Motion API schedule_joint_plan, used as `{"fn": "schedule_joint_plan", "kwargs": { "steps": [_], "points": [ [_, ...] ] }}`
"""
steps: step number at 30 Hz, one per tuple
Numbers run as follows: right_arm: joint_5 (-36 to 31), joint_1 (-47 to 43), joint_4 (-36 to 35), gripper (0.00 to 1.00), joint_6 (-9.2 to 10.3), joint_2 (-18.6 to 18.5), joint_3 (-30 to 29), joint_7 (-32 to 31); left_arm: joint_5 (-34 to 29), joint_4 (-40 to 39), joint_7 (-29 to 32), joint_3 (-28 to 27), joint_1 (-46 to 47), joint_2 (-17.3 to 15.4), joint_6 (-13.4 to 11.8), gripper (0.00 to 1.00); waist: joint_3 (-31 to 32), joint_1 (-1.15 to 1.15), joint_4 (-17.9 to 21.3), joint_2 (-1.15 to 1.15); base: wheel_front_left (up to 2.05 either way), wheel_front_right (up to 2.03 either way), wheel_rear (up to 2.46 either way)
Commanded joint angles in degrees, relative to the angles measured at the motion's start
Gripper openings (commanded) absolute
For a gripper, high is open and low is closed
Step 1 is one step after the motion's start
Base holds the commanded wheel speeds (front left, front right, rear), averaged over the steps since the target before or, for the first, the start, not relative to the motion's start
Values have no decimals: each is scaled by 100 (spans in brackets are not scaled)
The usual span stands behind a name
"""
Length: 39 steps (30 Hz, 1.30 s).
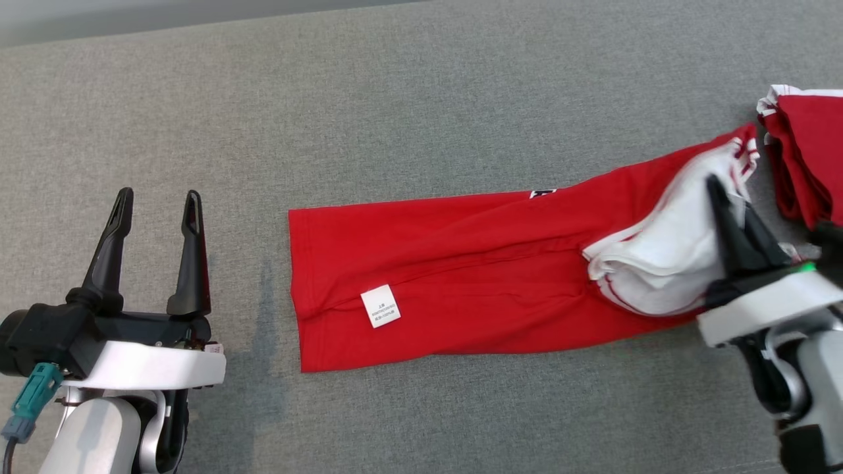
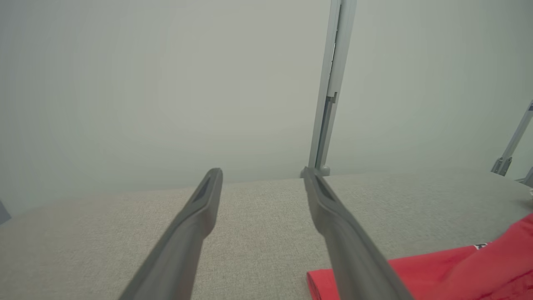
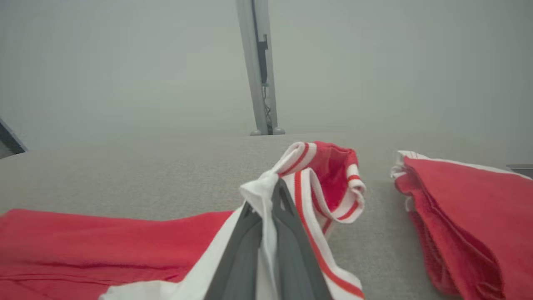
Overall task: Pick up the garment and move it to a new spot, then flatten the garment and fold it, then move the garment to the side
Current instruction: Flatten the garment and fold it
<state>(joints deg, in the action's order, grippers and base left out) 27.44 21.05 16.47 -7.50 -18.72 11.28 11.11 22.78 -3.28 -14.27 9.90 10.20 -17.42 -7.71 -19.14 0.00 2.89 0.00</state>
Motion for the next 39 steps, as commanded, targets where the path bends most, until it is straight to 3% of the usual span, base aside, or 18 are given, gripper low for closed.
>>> {"fn": "schedule_joint_plan", "kwargs": {
  "steps": [1, 6, 10, 17, 21, 28, 29, 30, 31, 32, 39],
  "points": [
    [-67, 83, -267, 0, 3, 103, 116, -101, -4, -24, 7, -26, 13, -44, -27, 100, 27, 0, 12, 0, 0, 0, 0],
    [-352, 282, -1117, 0, 3, 608, 697, -583, 17, -46, 37, 14, 12, -56, -23, 100, 66, 0, -12, 0, 0, 0, 0],
    [-473, 527, -1299, 0, 3, 1131, 1439, -868, 35, -28, 33, 95, 107, -6, 30, 100, 37, 0, -118, 0, 0, 0, 0],
    [-353, 895, -307, 0, 3, 1516, 2580, -893, 40, 111, 8, 327, 326, 160, 147, 100, -90, 0, -496, 0, 0, 0, 0],
    [-135, 1008, 279, 0, 3, 1560, 2898, -677, 14, 205, -10, 412, 447, 248, 203, 100, -169, 0, -655, 0, 0, 0, 0],
    [306, 1249, 705, 0, 3, 1569, 3339, -339, -6, 326, -44, 436, 517, 284, 257, 100, -206, 0, -724, 0, 0, 0, 0],
    [443, 1321, 776, 29, 3, 1565, 3468, -233, -13, 353, -54, 427, 534, 287, 258, 100, -209, 0, -724, 0, 0, 0, 0],
    [443, 1321, 776, 29, 3, 1565, 3468, -233, -13, 353, -54, 427, 534, 287, 258, 100, -209, 0, -724, 0, 0, 0, 0],
    [531, 1351, 788, 88, 3, 1569, 3526, -188, -15, 365, -55, 423, 536, 287, 260, 100, -207, 0, -717, 0, 0, 0, 0],
    [576, 1395, 803, 100, 3, 1567, 3578, -144, -14, 376, -57, 414, 533, 284, 262, 100, -206, 0, -708, 0, 0, 0, 0],
    [555, 1594, 490, 100, 3, 1565, 3741, 180, -24, 425, -65, 333, 438, 242, 238, 100, -132, 0, -573, 0, 0, 0, 0]
  ]
}}
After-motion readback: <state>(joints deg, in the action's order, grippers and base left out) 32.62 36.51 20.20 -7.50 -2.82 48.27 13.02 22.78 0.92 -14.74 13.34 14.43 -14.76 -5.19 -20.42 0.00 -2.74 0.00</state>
